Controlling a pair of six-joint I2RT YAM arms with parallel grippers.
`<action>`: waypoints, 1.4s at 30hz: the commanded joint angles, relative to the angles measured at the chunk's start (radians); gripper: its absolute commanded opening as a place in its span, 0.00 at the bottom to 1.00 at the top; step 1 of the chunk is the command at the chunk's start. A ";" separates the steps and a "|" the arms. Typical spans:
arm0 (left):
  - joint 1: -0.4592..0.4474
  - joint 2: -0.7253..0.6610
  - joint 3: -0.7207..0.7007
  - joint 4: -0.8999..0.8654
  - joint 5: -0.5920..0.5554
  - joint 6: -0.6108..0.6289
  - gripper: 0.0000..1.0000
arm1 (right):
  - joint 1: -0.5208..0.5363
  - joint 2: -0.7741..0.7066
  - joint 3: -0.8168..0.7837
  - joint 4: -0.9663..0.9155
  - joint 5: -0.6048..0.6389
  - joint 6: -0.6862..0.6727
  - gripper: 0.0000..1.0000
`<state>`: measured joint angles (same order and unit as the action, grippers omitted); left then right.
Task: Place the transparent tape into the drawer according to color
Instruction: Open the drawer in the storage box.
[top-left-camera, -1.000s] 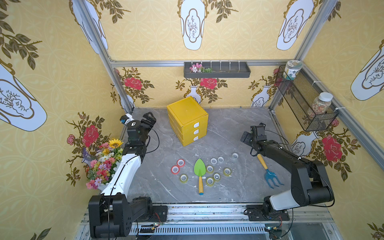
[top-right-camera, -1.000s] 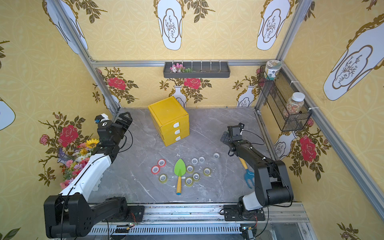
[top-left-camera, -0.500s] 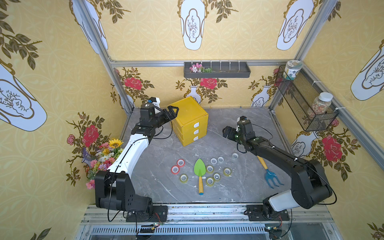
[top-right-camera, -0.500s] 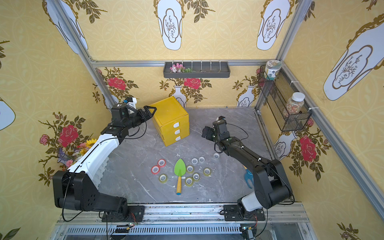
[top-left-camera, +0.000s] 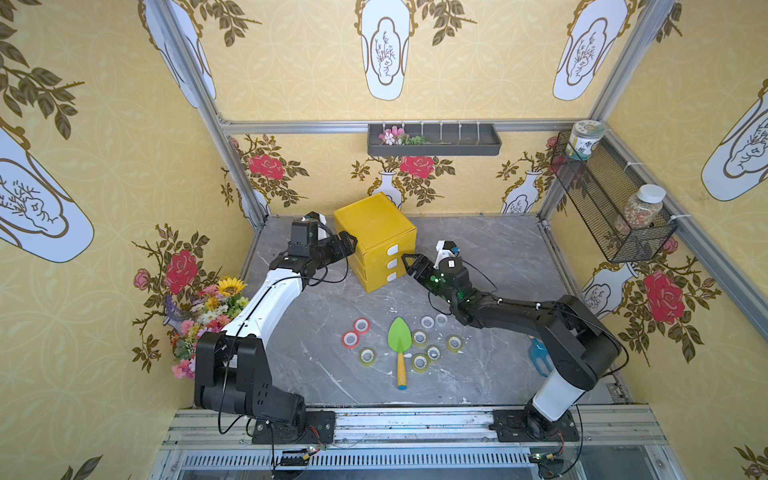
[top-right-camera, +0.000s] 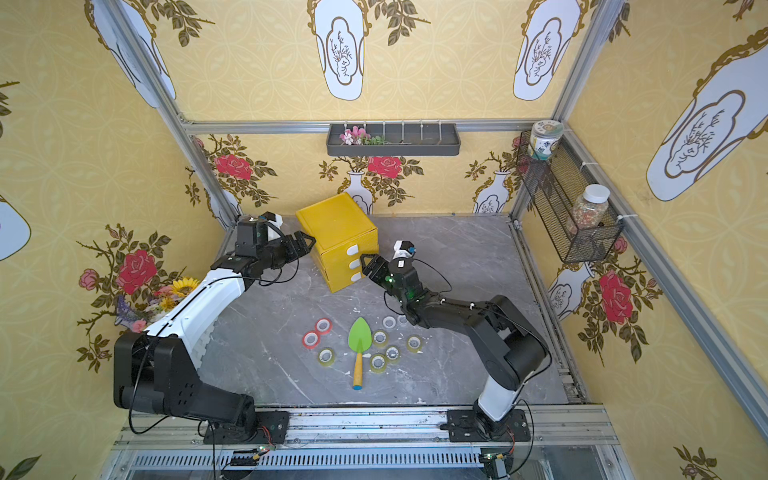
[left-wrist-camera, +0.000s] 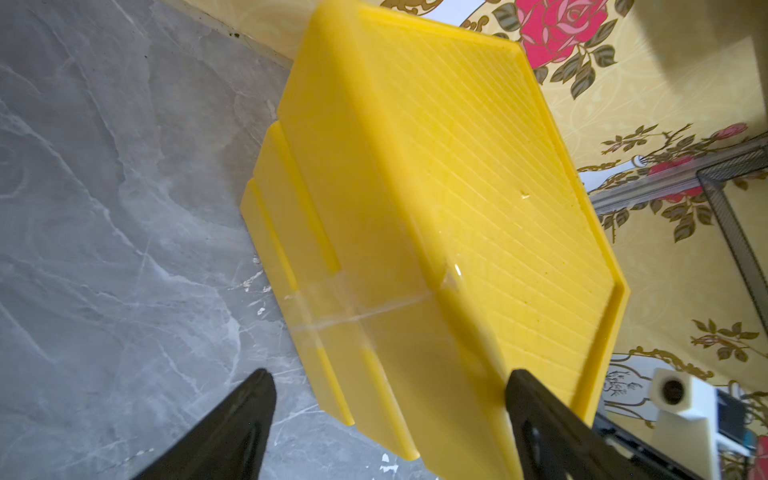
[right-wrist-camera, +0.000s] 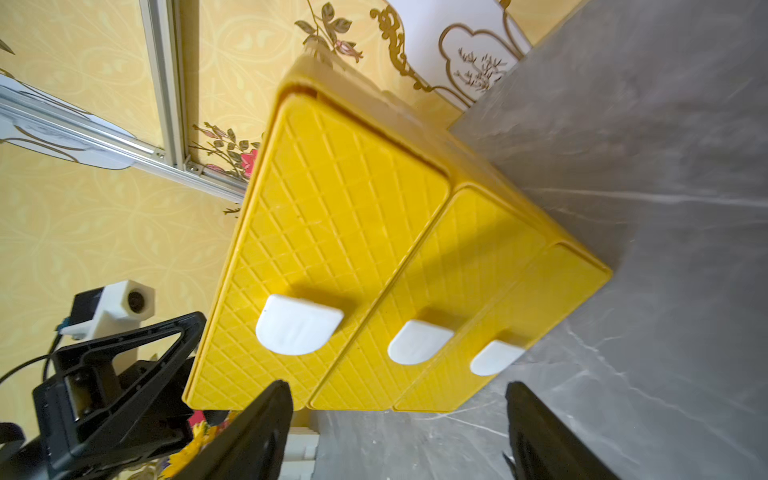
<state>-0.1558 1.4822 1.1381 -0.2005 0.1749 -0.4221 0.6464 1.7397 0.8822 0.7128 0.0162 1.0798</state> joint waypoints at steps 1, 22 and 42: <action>-0.001 0.014 -0.012 0.013 -0.022 0.008 0.88 | 0.022 0.057 0.037 0.206 0.037 0.098 0.80; 0.000 0.027 -0.028 0.035 0.005 0.008 0.85 | 0.054 0.199 0.139 0.327 0.110 0.162 0.67; 0.000 0.035 -0.032 0.036 0.022 0.011 0.85 | 0.049 0.245 0.153 0.388 0.111 0.190 0.40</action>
<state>-0.1566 1.5070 1.1172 -0.1043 0.1905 -0.4267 0.6964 1.9820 1.0378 1.0508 0.1104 1.2823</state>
